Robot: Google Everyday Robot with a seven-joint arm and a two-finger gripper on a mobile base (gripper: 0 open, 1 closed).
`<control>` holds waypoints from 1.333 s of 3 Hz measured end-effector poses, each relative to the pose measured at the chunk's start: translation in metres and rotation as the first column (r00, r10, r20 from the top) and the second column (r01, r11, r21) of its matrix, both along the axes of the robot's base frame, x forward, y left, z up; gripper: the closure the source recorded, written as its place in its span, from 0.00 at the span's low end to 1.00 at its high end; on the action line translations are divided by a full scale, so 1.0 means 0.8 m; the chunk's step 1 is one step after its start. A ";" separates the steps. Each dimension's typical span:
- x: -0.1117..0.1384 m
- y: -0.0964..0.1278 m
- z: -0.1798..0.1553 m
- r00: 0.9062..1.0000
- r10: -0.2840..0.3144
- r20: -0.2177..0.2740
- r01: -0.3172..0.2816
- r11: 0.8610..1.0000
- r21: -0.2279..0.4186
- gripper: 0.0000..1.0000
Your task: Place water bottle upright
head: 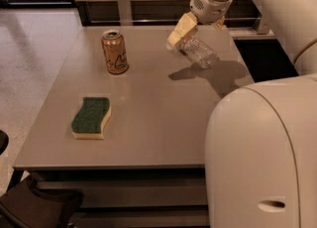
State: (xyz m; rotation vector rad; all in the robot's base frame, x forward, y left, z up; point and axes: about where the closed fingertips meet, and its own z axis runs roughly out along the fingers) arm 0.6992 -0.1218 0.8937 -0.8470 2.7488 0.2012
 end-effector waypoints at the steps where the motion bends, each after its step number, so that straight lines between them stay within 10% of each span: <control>1: 0.000 0.000 0.000 1.000 0.000 0.000 0.000 1.000 0.000 0.00; 4: 0.039 -0.026 -0.043 0.996 -0.060 -0.060 0.060 0.998 -0.002 0.00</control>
Offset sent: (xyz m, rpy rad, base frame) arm 0.0427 -0.0178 -0.0126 0.0128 0.0638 -0.0250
